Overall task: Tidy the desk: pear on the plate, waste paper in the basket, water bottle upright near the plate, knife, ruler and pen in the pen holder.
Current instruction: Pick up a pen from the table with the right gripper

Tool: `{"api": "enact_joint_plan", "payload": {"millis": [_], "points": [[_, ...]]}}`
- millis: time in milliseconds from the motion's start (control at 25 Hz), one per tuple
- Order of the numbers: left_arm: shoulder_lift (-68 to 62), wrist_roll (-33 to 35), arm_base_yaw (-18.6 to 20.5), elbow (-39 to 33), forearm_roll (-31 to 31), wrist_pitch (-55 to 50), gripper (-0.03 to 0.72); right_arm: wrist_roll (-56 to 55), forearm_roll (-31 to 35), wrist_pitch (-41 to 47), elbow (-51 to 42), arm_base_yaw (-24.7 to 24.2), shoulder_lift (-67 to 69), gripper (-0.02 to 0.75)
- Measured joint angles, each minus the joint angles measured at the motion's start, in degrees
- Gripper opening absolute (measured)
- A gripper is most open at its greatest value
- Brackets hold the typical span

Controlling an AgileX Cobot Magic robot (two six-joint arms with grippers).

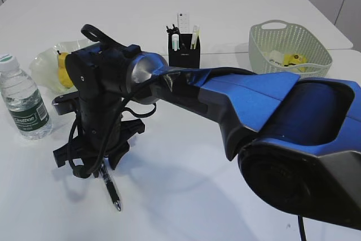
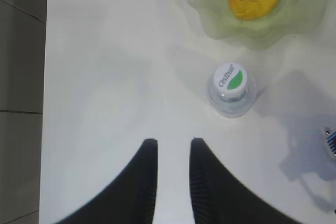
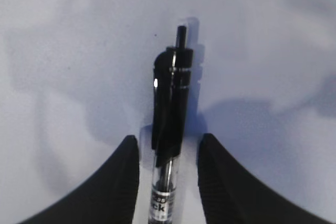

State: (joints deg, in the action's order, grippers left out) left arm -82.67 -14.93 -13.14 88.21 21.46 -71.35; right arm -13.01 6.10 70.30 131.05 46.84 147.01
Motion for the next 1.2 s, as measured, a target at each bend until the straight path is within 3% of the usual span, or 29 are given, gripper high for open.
{"api": "enact_joint_plan", "payload": {"millis": [360,1200], "points": [[0.0,0.0,0.0,0.0,0.0,0.0,0.142,0.0,-0.5,0.0,0.0,0.0,0.0,0.239],[1.4,0.0,0.0,0.0,0.0,-0.1,0.142,0.0,-2.4,0.0,0.0,0.0,0.0,0.233]]}}
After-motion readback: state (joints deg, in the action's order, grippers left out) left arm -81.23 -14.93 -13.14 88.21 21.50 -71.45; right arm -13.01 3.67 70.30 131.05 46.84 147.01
